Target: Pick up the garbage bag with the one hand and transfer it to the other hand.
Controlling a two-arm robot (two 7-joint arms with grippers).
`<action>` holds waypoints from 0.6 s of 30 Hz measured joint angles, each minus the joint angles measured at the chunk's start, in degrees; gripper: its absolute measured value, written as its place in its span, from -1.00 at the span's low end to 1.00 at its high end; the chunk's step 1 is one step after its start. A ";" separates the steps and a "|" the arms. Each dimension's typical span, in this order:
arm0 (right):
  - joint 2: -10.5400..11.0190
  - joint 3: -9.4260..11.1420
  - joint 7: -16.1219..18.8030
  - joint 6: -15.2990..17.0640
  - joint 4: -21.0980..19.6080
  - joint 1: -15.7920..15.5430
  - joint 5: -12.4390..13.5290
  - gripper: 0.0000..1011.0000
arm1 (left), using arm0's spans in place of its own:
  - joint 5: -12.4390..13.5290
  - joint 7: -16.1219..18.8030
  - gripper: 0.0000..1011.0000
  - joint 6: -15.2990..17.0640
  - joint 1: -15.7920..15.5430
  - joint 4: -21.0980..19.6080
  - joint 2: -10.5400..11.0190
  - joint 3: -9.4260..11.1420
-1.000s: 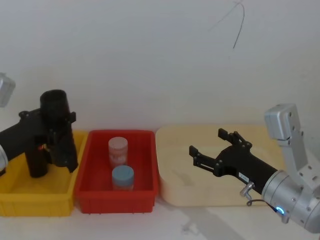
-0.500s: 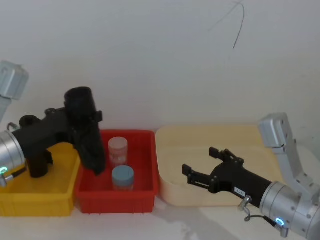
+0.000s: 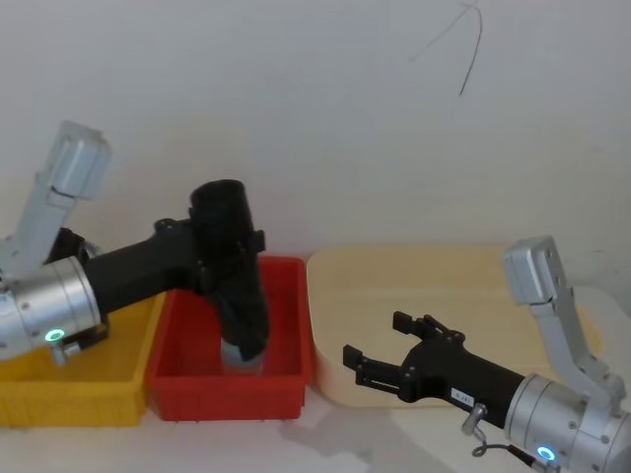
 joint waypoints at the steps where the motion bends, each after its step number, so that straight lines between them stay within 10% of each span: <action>1: 0.00 -0.03 0.11 -0.01 0.00 -0.01 0.14 0.98 | -0.08 -0.67 -0.28 -0.26 -0.36 0.37 -0.22 0.44; 18: 0.31 0.15 2.26 0.00 -1.53 0.29 3.65 0.98 | -0.37 -6.10 -0.28 -3.29 -3.23 4.23 -1.94 4.59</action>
